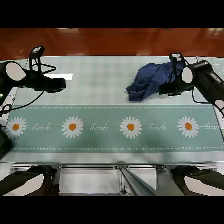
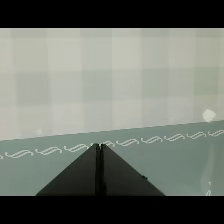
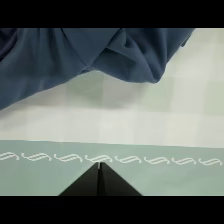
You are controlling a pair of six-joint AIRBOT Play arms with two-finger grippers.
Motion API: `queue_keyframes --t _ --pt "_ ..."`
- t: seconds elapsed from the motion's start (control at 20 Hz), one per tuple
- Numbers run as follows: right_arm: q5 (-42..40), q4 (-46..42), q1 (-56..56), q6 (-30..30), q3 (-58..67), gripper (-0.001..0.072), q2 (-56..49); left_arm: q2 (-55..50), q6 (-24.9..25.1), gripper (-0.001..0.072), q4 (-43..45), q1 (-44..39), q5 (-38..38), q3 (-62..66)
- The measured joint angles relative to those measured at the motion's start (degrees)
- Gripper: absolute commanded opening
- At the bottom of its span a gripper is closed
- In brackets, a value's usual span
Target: Fold the shirts.
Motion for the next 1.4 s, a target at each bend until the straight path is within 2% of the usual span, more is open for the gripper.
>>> queue_keyframes --t 0.5,0.55,0.6,0.65,0.75,0.95,1.1,1.25,1.4 --pt "-0.7 0.0 0.0 0.0 0.1 0.0029 0.0 0.0 0.0 0.0025 0.0 0.0 0.9 0.0" --pt "-1.0 0.0 0.0 -0.3 0.1 0.0103 0.3 0.0 0.0 0.0038 0.0 0.0 1.0 0.2" --pt "-1.3 0.0 0.0 -1.0 0.4 0.0265 0.8 0.0 0.0 0.0132 0.0 0.2 0.6 0.6" --pt "-1.5 0.0 0.0 -1.9 0.8 0.0397 1.6 0.1 0.0 0.0265 0.1 0.5 -0.3 1.3" --pt "-2.0 -1.3 0.0 -3.3 1.5 0.041 5.0 1.3 0.0 0.0505 0.2 1.4 -2.8 3.0" --pt "-3.9 -6.1 -2.3 -3.6 0.7 0.0414 14.6 9.5 1.9 0.0505 0.2 1.7 -5.8 2.1" --pt "-8.8 -6.2 -8.3 -0.5 -2.6 0.0414 17.2 16.9 2.7 0.0505 0.2 0.3 -6.8 -5.0" --pt "-15.5 0.0 -15.6 2.0 -3.9 0.0414 12.2 21.1 2.4 0.0505 0.2 -0.4 -5.6 -12.4" --pt "-18.7 10.3 -20.7 0.8 -0.2 0.0414 1.0 22.6 2.2 0.0505 0.2 -0.7 -3.1 -16.6"
